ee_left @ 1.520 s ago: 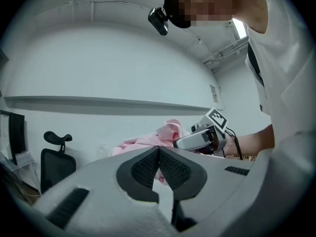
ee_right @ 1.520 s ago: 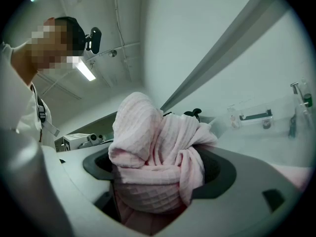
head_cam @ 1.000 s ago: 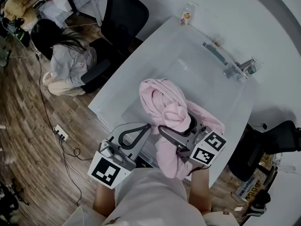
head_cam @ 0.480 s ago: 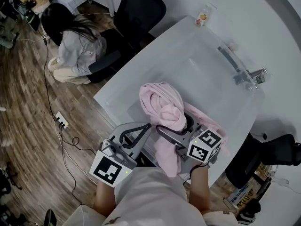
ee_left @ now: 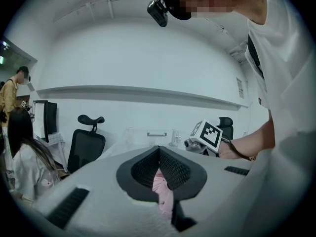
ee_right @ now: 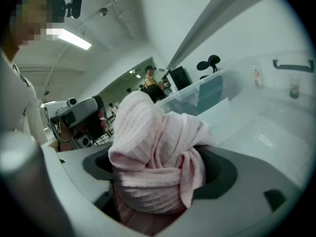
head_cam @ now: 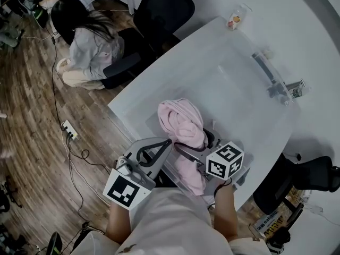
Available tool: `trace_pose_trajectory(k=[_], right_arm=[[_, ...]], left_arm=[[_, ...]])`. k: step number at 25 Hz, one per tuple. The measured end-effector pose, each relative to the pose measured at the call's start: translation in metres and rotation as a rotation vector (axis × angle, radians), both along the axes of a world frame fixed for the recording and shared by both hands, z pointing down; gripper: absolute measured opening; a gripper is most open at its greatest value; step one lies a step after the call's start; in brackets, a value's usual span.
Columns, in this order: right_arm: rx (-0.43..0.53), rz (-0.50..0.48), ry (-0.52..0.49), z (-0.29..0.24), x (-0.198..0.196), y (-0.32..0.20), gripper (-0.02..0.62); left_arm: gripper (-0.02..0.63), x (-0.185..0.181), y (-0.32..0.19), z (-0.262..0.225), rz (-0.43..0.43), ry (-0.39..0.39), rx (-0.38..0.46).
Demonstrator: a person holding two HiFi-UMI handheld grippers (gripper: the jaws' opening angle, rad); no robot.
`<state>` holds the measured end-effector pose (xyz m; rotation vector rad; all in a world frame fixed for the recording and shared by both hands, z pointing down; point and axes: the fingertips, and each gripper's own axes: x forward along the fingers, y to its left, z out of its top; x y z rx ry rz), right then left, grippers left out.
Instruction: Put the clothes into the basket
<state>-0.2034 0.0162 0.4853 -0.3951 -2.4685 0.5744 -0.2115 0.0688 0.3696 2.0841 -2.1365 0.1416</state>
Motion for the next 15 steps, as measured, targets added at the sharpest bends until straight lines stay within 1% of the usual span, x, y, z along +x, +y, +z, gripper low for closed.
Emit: trace_pose_trajectory(k=[10, 13, 15], right_arm=[[0.114, -0.076, 0.169, 0.044, 0.015, 0.009, 0.434], [0.096, -0.102, 0.168, 0.046, 0.016, 0.018, 0.434], [0.113, -0.114, 0.16, 0.045, 0.015, 0.02, 0.434]], left_arm=[[0.006, 0.005, 0.002, 0.0, 0.008, 0.001, 0.004], [0.006, 0.007, 0.002, 0.0, 0.014, -0.002, 0.008], [0.006, 0.009, 0.001, 0.0, 0.016, -0.001, 0.009]])
